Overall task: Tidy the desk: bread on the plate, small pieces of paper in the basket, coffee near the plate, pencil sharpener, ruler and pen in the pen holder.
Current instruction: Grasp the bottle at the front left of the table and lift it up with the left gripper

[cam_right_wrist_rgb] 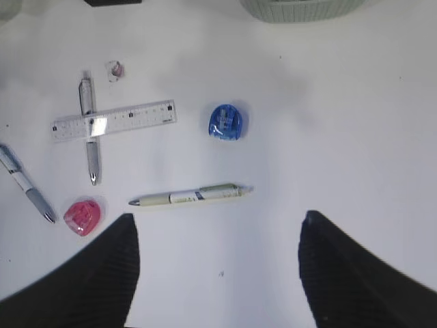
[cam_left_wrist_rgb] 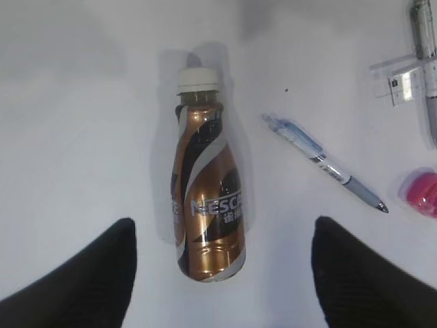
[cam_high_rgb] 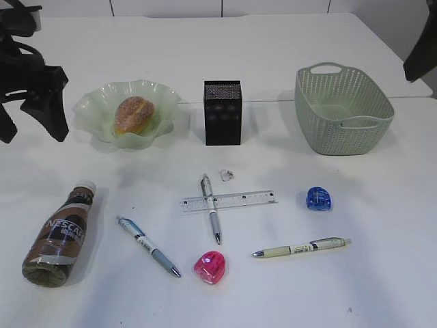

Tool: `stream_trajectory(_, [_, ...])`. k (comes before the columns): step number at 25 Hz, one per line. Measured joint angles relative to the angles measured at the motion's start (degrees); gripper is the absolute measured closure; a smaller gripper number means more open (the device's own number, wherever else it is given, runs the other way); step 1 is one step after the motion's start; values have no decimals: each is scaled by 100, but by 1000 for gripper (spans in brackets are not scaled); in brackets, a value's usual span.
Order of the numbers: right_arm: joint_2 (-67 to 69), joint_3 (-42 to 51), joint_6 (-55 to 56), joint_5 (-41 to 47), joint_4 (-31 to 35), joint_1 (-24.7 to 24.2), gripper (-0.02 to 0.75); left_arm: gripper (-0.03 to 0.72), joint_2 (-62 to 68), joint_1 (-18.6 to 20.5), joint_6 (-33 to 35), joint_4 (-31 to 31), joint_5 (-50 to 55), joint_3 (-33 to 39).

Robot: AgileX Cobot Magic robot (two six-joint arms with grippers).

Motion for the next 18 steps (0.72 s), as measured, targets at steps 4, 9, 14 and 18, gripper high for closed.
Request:
stream_trajectory(4, [-378,634,0,0,25,0,174,78,143,-105,-17,37,0,0])
stream_trajectory(9, [-695,1192,0,0,37,0,174,73,437,-140,-70,174,-21,0])
stream_trajectory(14, [-884,1347,0,0,85,0,174,73,813,-140,-70,188,-42,0])
stream_trajectory(18, [-993,1365,0,0,123,0,174,74,1135,-140,-70,218,-74,0])
